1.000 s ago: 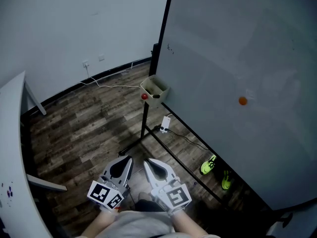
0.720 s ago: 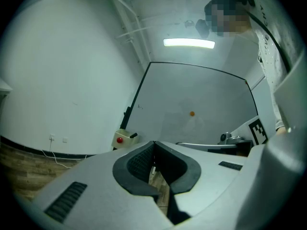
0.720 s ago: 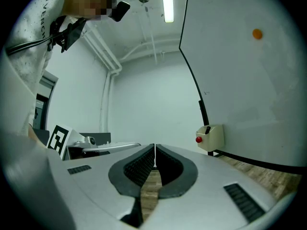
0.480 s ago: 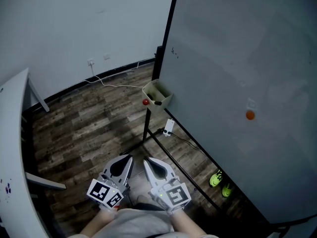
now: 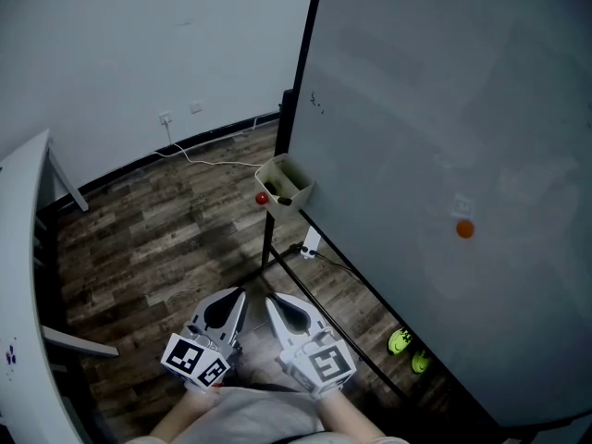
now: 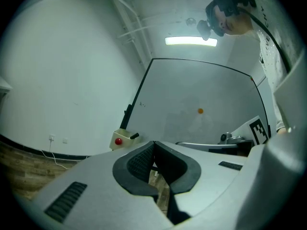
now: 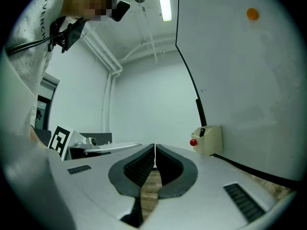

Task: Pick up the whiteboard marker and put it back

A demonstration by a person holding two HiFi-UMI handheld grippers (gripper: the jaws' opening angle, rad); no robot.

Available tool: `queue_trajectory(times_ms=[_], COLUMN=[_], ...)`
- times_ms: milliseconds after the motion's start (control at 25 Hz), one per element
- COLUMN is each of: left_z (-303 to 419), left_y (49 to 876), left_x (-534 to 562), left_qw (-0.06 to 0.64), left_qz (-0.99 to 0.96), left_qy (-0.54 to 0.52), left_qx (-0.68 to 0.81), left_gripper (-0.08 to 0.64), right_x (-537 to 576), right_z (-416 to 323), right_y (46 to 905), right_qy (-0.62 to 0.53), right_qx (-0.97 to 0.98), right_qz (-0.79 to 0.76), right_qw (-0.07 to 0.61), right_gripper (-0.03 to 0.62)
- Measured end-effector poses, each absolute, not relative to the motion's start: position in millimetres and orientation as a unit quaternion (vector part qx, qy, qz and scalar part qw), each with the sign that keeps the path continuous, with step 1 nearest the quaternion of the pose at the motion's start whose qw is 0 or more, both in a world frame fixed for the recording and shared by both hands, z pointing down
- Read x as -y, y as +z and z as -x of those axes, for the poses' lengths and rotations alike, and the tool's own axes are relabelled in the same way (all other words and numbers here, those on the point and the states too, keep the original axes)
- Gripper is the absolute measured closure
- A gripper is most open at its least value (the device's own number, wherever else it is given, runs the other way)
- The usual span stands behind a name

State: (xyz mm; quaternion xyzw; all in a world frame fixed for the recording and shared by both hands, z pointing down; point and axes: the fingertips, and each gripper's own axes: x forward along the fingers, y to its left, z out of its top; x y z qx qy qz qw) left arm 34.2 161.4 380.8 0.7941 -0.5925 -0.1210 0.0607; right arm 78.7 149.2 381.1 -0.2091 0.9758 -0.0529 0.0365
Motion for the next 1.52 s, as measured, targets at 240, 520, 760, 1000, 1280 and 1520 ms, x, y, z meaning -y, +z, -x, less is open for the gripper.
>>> queue_trajectory(times_ms=[240,520,760,1000,1280,1520], left_z=[-35.6,-31.4,-30.8,-18.8,1.9,20.7], left_y=[378.1,376.2,380.4,379.4,381.3,379.8], left_x=[-158.0,-155.5,-142.0,-119.5,-69.5,-26.7], left_qw=[0.057,0.056,0.063,0.068,0.077,0.078], left_qz=[-0.793,-0.790,-0.794,-0.796,-0.808,-0.824], left_qy=[-0.114,-0.112,-0.109,-0.109,-0.109,-0.104], left_qx=[0.596,0.601,0.595,0.591,0.574,0.551], left_gripper=[0.545,0.545,0.545,0.545,0.545,0.545], right_x=[-143.5,-141.3,-126.3,-106.1,-66.5,-30.9], right_z=[-80.7,-76.1,-75.4,-63.5,-38.3,-11.7], right_y=[378.2,377.9,386.2,379.4,381.1,375.2], right_qy=[-0.060,-0.062,-0.069,-0.064,-0.055,-0.039], right_qx=[-0.976,-0.977,-0.975,-0.974,-0.973,-0.972], right_qz=[0.208,0.200,0.208,0.213,0.221,0.231], right_qw=[0.038,0.037,0.027,0.038,0.030,0.034], right_gripper=[0.572,0.572,0.572,0.572,0.572,0.572])
